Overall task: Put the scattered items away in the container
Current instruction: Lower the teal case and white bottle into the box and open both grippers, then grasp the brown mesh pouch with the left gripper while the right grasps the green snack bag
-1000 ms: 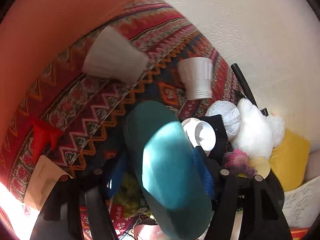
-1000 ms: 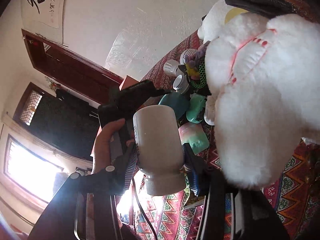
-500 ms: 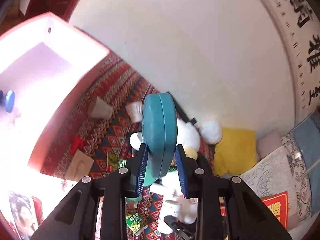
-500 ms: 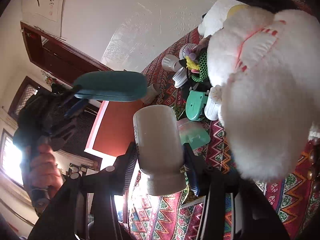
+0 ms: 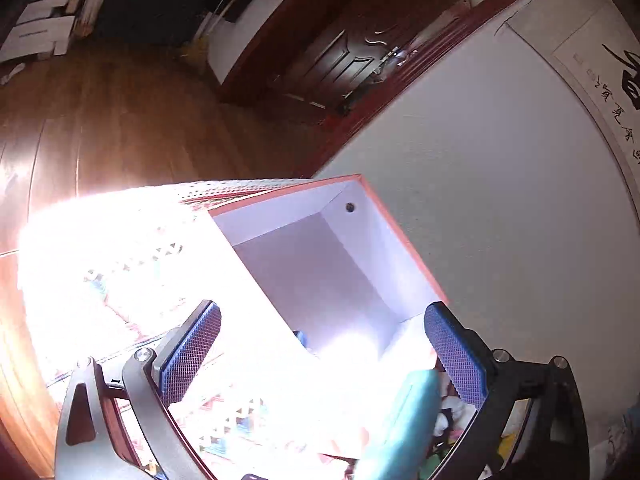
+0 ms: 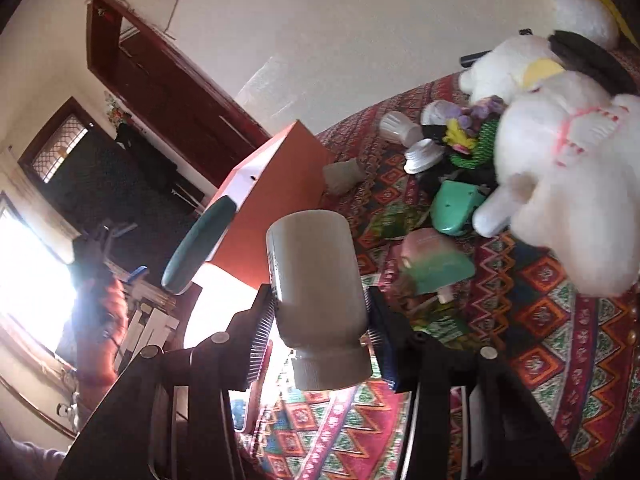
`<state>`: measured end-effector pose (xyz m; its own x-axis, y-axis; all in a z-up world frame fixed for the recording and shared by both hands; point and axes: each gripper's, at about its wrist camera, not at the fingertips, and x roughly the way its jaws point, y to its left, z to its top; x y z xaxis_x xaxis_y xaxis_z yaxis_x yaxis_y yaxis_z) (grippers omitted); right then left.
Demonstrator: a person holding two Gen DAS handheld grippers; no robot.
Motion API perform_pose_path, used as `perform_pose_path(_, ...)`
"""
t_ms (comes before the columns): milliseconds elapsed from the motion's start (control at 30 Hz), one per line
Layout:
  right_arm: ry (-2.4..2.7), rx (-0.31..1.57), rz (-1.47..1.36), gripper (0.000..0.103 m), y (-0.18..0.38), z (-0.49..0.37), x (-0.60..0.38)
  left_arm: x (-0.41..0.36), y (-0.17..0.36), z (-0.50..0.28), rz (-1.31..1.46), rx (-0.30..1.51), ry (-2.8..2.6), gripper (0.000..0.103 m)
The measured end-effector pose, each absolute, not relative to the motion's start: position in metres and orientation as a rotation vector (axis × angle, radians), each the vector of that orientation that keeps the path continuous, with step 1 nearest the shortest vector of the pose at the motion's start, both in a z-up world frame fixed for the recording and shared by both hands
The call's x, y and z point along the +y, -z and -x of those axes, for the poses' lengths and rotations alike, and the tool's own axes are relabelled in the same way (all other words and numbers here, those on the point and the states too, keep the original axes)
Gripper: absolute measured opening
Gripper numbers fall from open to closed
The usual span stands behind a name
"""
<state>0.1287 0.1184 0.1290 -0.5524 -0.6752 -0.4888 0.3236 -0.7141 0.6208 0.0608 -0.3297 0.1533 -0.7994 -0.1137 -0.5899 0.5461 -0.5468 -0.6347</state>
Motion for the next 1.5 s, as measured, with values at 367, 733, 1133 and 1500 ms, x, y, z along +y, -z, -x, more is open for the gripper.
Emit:
perform_pose_path(367,2.243,-0.264,-0.832,0.074,-0.234,-0.059,-0.109,-0.330,-0.144,-0.068,-0.779,1.185,2.367,0.102)
perform_pose_path(733,2.460,-0.298,-0.937,0.088,-0.180,-0.100,-0.009,-0.296,-0.167,-0.035,-0.811,0.775,2.531,0.102)
perform_pose_path(1133,2.442,-0.792,-1.312,0.085,-0.061,-0.141,0.168,-0.150,-0.175,-0.005,-0.941,0.262,2.726,0.103)
perform_pose_path(1500,2.485,-0.143,-1.523,0.030,-0.047,-0.121,0.119,-0.048,-0.123,0.027,-1.511,0.282,3.042,0.103)
